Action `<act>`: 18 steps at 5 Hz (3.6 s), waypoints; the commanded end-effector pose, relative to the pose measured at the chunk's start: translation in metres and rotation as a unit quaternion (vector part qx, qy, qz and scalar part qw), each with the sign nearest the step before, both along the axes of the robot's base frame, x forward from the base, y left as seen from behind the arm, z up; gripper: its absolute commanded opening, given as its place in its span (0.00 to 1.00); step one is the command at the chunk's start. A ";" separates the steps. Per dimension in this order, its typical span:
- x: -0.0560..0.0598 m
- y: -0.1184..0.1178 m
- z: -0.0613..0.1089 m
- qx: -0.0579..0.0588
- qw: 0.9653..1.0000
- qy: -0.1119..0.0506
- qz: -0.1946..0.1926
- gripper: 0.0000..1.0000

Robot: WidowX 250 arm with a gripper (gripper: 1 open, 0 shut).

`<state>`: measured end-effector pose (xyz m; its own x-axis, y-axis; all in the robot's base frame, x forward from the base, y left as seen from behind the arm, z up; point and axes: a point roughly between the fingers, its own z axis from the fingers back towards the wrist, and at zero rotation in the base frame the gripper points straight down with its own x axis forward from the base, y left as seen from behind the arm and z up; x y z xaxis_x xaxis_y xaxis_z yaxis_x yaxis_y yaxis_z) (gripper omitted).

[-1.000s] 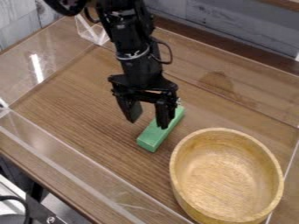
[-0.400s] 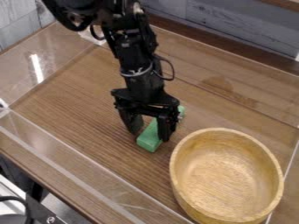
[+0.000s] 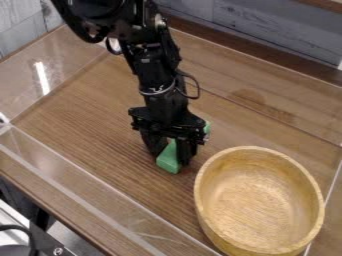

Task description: Put the green block in the brown bowl

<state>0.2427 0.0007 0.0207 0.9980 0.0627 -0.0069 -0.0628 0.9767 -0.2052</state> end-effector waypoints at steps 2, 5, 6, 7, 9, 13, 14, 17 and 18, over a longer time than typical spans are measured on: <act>-0.001 -0.002 0.021 0.001 1.000 -0.003 -0.009 0.00; -0.012 -0.005 0.057 0.002 1.000 0.017 -0.011 0.00; -0.016 -0.019 0.078 0.001 1.000 0.014 -0.014 0.00; -0.023 -0.042 0.091 0.000 1.000 0.013 -0.025 0.00; -0.042 -0.127 0.083 -0.001 0.999 0.007 -0.054 0.00; -0.059 -0.147 0.079 -0.001 0.999 0.007 -0.040 0.00; -0.060 -0.146 0.078 -0.004 0.999 0.008 -0.036 0.00; -0.062 -0.140 0.077 -0.009 1.000 0.009 -0.022 0.00; -0.063 -0.139 0.077 -0.011 1.000 0.010 -0.016 0.00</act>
